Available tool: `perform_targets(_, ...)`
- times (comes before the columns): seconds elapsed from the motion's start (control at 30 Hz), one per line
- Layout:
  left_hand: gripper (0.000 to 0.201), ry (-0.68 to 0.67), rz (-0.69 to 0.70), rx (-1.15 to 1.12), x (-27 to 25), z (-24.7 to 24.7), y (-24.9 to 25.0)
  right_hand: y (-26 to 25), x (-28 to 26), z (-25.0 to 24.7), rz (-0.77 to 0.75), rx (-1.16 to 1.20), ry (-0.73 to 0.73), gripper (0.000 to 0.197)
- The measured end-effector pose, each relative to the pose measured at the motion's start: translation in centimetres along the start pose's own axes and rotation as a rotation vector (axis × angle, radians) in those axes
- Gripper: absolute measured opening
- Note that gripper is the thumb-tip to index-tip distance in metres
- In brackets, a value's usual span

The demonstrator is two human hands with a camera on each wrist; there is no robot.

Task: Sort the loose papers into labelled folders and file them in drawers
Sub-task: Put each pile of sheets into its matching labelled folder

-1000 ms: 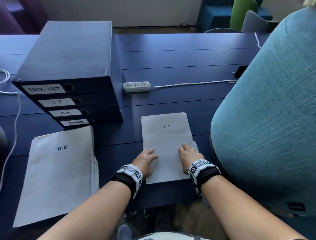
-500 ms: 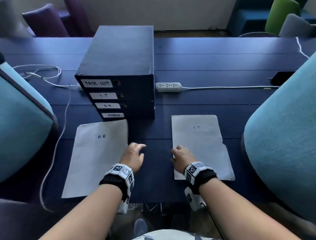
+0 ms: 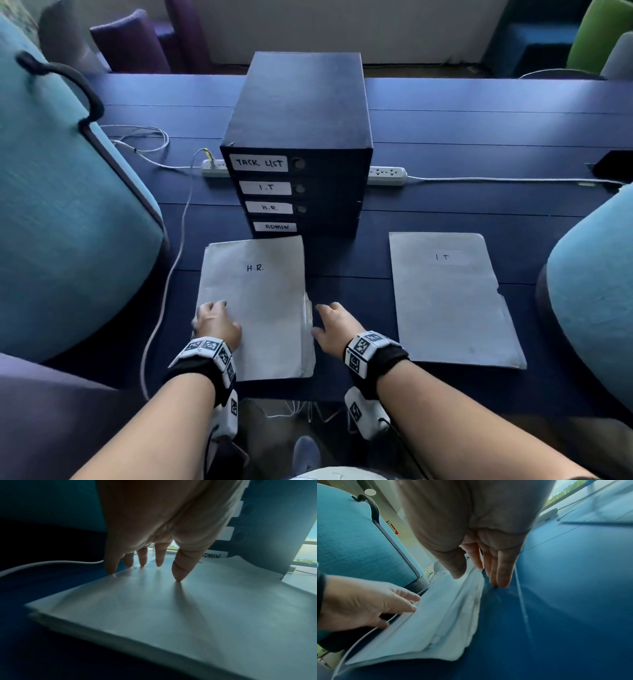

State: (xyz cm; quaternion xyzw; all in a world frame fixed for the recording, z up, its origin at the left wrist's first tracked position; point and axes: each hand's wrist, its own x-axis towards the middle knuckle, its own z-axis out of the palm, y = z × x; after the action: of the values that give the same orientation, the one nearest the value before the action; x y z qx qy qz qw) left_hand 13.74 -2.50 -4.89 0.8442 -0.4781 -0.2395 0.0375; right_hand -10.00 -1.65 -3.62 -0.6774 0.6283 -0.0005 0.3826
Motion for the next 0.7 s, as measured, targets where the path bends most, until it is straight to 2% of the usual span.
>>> perform_targets(0.17,0.081,-0.05,-0.155,-0.062,1.0,-0.9,-2.3,-1.8,0.9,1.1,0.013,0.1,0.019,0.053)
perform_targets(0.23,0.092,-0.078,-0.159,-0.101,1.7,-1.4,-2.8,-2.2,1.2,1.4,0.027,0.117,0.049,0.053)
perform_targets(0.3,0.094,-0.095,-0.153,-0.15,2.4,-1.6,-3.1,-2.4,1.5,1.5,0.049,0.126,0.07,0.051)
perform_targets(0.37,0.079,-0.119,-0.154,-0.195,3.0,-1.7,-3.1,-2.5,1.7,1.5,0.079,0.124,0.079,0.052)
perform_targets(0.43,0.049,-0.161,-0.124,-0.291,3.3,-1.9,-2.7,-2.2,1.8,1.4,0.115,0.116,0.094,0.056)
perform_targets(0.57,0.037,-0.213,-0.085,-0.512,4.4,-1.0,-2.8,-1.0,2.0,1.0,0.2,0.137,0.103,0.06)
perform_targets(0.7,0.007,-0.195,-0.022,-0.72,3.9,-0.2,-2.6,0.3,1.9,0.4,0.269,0.184,0.117,0.048)
